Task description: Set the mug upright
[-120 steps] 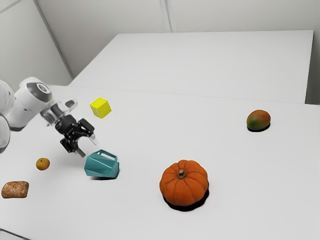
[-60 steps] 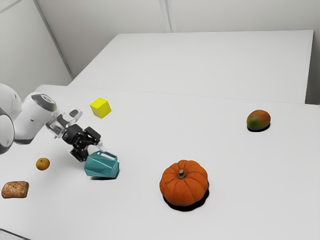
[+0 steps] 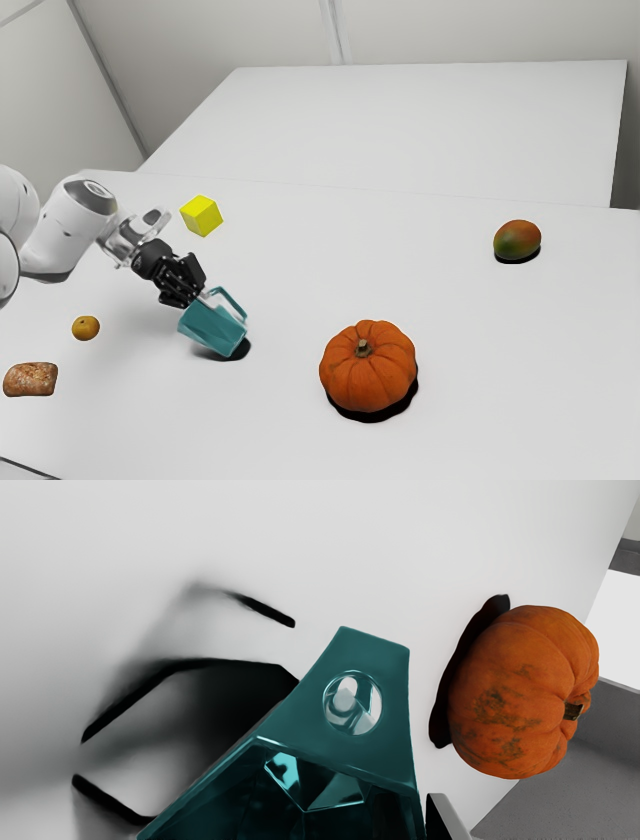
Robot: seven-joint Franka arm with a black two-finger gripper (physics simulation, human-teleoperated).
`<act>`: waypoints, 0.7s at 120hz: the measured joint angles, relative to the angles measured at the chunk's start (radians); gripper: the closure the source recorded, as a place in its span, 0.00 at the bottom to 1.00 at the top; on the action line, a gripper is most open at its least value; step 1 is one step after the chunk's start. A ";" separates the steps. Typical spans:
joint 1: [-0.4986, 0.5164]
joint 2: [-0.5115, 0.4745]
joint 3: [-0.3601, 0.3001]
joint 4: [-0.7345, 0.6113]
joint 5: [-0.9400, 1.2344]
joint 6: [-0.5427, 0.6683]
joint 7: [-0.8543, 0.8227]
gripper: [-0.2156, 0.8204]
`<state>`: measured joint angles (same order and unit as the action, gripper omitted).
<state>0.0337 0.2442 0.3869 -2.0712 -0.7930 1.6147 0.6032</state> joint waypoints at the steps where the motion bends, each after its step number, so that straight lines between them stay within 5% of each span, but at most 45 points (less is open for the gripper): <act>1: 0.000 0.000 0.000 0.000 0.000 0.000 0.000 0.90; 41: 0.003 -0.121 -0.071 0.003 0.059 0.015 -0.013 0.96; 84: -0.214 -0.224 -0.140 -0.003 0.512 0.312 -0.026 0.97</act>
<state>-0.1804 0.0199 0.2470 -2.0738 -0.2815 1.9269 0.5772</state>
